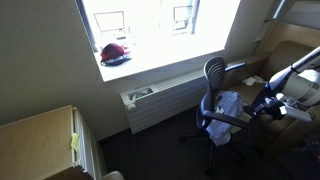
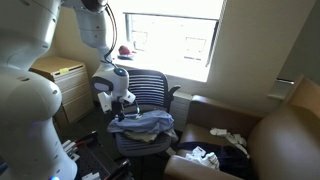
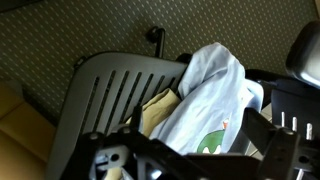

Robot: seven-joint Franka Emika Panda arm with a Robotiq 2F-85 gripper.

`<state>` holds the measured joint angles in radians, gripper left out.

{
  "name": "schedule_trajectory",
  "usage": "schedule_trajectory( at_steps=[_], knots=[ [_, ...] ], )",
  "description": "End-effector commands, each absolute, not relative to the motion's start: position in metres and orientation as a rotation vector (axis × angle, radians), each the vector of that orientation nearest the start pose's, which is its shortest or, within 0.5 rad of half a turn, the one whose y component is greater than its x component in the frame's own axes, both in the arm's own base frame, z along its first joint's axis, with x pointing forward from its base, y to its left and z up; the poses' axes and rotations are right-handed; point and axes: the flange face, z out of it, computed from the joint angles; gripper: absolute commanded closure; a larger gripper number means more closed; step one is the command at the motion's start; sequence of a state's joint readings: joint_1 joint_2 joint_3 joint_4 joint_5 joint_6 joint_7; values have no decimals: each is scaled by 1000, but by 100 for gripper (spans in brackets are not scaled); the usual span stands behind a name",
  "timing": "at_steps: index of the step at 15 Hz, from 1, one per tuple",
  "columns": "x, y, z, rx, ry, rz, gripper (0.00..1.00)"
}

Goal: Remove the t-shirt from the chair and put it on the couch

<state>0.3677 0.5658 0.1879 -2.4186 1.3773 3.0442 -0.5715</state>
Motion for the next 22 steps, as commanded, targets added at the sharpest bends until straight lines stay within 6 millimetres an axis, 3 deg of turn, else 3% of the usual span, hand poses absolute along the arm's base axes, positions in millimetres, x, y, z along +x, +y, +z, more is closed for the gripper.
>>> schedule_trajectory(
  at_steps=[1, 3, 6, 8, 10, 11, 13, 14, 15, 16, 18, 19, 22],
  knots=[
    [407, 173, 62, -2842, 482, -55, 0],
    [423, 191, 46, -2841, 480, -104, 0],
    [452, 200, 18, -2922, 447, -250, 0],
    [470, 193, -12, -2983, 468, -338, 0],
    [456, 158, -60, -3031, 644, -279, 0],
    [460, 182, -17, -2981, 543, -285, 0],
    [451, 157, -57, -3027, 620, -242, 0],
    [448, 152, -67, -3038, 633, -234, 0],
    [448, 151, -70, -3041, 638, -234, 0],
    [471, 165, -51, -2987, 649, -308, 0],
    [499, 177, -49, -2918, 717, -377, 0],
    [504, 174, -61, -2891, 740, -351, 0],
    [500, 135, -102, -2893, 883, -312, 0]
  ],
)
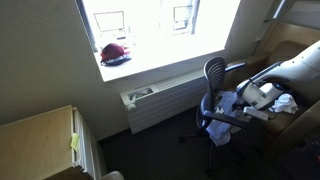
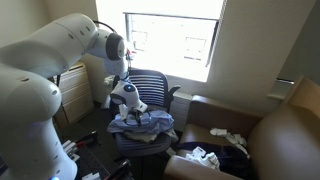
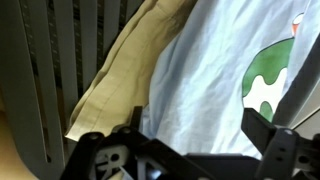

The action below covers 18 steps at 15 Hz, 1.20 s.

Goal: Remove the t-shirt from the chair and put it on the couch

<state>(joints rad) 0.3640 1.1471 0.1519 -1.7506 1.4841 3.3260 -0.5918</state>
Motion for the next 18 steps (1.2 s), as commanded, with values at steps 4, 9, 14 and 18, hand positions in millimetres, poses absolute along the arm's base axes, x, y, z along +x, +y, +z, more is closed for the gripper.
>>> schedule_trajectory(
  at_steps=[4, 9, 14, 18],
  knots=[
    [493, 130, -103, -2921, 873, -308, 0],
    [522, 141, -113, -2921, 906, -511, 0],
    [493, 117, -151, -2910, 976, -304, 0],
    [490, 110, -160, -2917, 985, -301, 0]
  ],
)
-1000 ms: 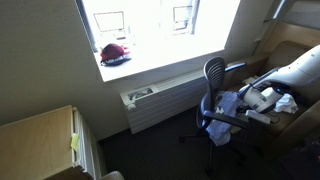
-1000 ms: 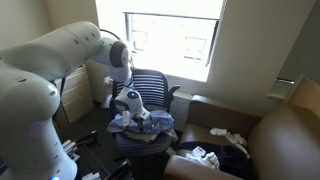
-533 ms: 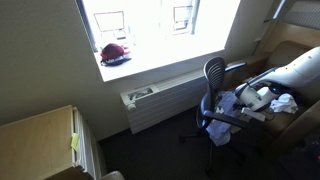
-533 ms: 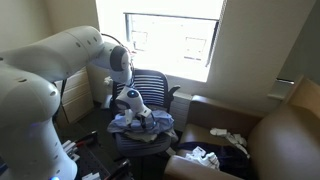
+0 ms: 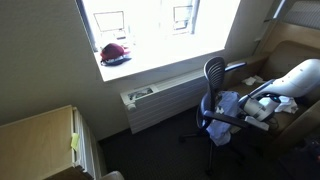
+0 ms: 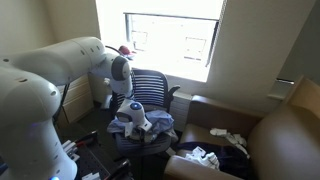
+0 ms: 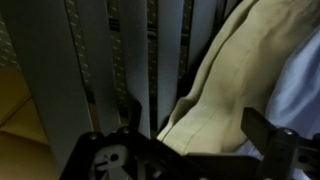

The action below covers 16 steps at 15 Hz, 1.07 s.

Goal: Remove the t-shirt from the chair and put it on the couch

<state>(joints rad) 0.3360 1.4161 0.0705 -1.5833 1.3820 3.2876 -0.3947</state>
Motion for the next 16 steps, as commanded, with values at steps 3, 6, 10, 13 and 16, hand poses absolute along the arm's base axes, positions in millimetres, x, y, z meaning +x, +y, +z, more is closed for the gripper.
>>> schedule_trajectory(
  at_steps=[3, 6, 10, 13, 16],
  knots=[
    [498, 123, -152, -2903, 917, -307, 0],
    [516, 139, -143, -2875, 720, -294, 0],
    [514, 142, -146, -2882, 750, -307, 0],
    [529, 150, -136, -2820, 731, -304, 0],
    [542, 163, -132, -2768, 703, -311, 0]
  ],
)
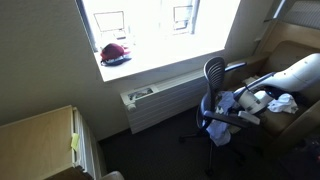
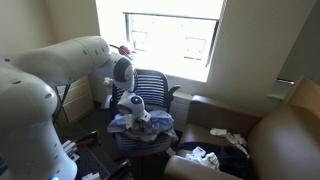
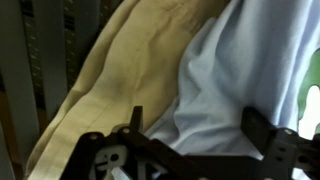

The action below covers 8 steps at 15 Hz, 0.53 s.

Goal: Remove the t-shirt from the chair and put it on the couch

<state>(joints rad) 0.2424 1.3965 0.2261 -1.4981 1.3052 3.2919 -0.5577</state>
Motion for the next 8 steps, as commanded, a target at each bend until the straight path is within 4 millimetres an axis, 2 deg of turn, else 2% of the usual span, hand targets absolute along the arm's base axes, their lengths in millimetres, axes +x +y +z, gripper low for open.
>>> schedule_trajectory(
  at_steps=[1, 2, 3, 4, 8],
  knots=[
    [531, 162, -134, -2806, 738, -316, 0],
    [535, 164, -132, -2794, 734, -322, 0],
    [531, 163, -137, -2798, 730, -303, 25],
    [528, 162, -141, -2804, 730, -293, 26],
    [516, 156, -155, -2837, 755, -281, 54]
  ],
)
